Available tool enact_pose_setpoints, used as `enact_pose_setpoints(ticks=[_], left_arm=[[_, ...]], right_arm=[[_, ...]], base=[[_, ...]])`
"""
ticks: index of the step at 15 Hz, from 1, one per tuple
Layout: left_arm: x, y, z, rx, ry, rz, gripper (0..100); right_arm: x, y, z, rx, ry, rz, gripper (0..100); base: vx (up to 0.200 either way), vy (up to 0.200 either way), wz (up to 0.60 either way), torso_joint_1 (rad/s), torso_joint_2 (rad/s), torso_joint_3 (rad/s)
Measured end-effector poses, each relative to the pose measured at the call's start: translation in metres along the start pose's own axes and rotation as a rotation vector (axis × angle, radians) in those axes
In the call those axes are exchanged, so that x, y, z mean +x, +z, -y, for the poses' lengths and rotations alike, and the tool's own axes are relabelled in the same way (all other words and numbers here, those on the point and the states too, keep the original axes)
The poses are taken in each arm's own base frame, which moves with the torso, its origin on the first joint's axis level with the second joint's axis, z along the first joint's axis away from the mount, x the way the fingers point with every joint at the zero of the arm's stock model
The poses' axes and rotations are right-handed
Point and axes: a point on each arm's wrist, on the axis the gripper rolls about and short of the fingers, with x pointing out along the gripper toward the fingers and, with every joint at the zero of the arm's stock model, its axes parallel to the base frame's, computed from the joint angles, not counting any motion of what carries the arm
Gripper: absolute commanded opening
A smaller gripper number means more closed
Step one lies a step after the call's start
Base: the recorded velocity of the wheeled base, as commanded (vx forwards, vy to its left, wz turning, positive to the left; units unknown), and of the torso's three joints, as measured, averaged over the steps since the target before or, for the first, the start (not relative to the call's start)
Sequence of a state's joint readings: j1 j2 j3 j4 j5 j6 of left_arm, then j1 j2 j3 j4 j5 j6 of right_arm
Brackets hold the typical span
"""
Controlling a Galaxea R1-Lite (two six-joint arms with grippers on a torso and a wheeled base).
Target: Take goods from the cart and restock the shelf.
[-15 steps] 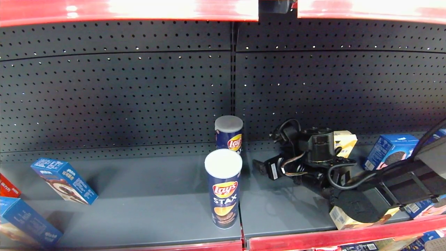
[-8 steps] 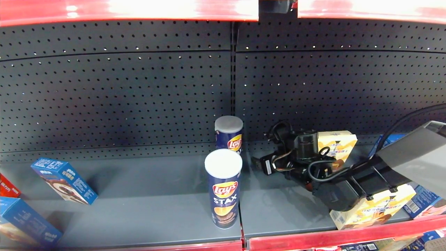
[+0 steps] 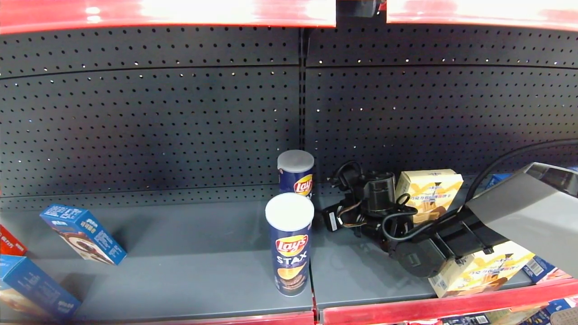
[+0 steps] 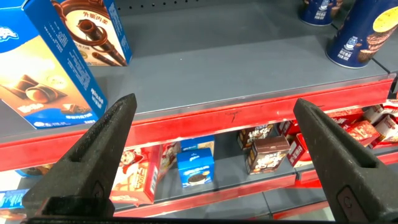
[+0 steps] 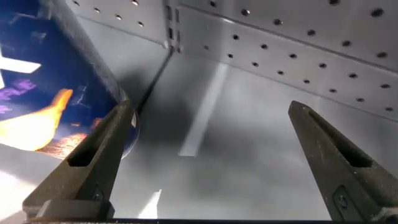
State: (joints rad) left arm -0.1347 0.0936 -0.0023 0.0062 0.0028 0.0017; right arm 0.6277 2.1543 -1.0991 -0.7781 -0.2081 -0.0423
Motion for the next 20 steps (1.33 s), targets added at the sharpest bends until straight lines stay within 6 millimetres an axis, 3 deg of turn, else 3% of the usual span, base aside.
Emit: enact_pose_setpoints(ticks=[20], left_arm=[[0.0,0.0,0.0,0.0,0.0,0.0,100]], right_arm=[[-0.003,0.007,-0.02,-0.008,0.068,0.027,100]], base=[[0.0,0.0,0.0,0.0,0.0,0.0]])
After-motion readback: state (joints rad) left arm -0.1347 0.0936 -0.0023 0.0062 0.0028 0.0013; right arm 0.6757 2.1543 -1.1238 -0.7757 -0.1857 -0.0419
